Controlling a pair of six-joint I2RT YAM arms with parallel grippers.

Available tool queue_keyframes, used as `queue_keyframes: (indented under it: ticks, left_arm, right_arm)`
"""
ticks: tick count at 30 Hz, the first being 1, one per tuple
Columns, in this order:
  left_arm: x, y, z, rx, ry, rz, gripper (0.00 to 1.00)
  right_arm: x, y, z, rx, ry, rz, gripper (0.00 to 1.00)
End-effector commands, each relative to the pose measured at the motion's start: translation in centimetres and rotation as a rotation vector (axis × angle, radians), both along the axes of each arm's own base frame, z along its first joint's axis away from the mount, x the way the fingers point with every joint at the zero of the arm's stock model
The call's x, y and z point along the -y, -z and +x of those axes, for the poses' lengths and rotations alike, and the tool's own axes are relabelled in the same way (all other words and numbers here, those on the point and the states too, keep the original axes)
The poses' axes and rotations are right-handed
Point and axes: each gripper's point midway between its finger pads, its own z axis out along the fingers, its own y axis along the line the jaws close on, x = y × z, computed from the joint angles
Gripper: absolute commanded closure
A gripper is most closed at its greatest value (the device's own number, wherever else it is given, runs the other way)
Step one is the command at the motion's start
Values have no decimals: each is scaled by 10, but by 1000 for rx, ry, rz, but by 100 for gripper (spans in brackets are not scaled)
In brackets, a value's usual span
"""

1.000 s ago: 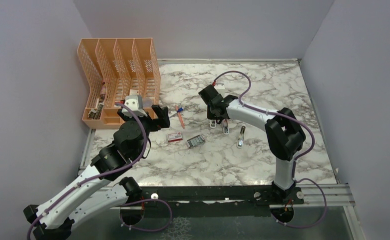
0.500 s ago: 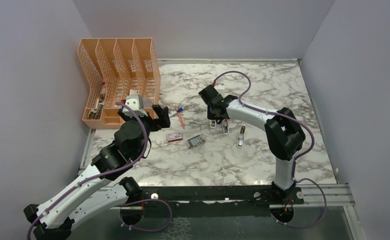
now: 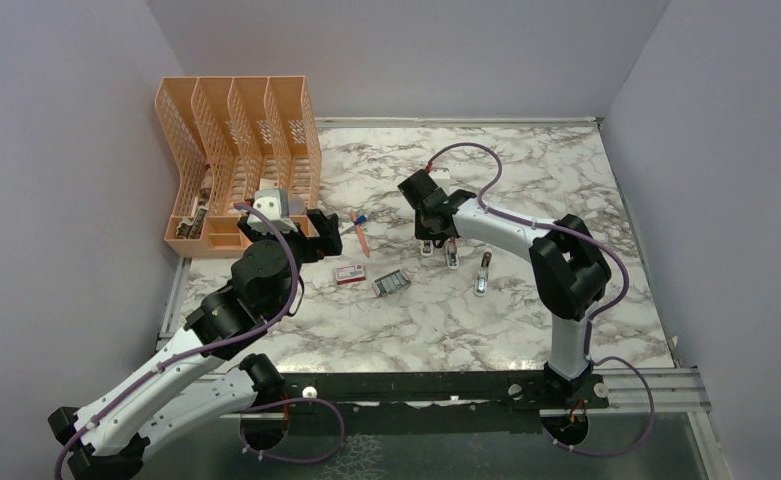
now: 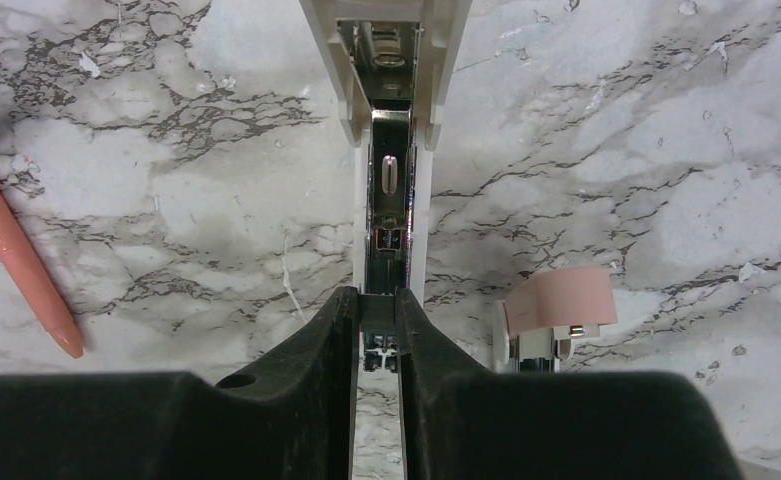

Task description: Load the staples into the stapler

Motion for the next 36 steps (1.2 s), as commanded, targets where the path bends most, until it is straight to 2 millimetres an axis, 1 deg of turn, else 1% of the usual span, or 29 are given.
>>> queue_keyframes:
  ticks: [1,6,9,20,22,26,36]
  left_arm:
    - [0,0,0,2,2,-4,1]
    - [0,0,0,1,1,-3,1]
    - [0,0,0,2,1,-4,1]
    - [1,1,1,-2,1,0,1]
    - [1,1,1,-2,2,0,1]
    - [1,1,1,-1,1,-1,1]
    - [1,2,1,-4,2,2,1]
  right_arm:
    - [1,6,1,-9,6,12,79]
    - [3,8,1,-13,14,4,79]
    - [4,5,1,-6,18,6,79]
    - [2,-20,7,70,4,45,78]
    - [3,-23,8,78,8,44,79]
    - [8,-20,7,72,22,21,79]
    - [6,-5,4,31,18,11,79]
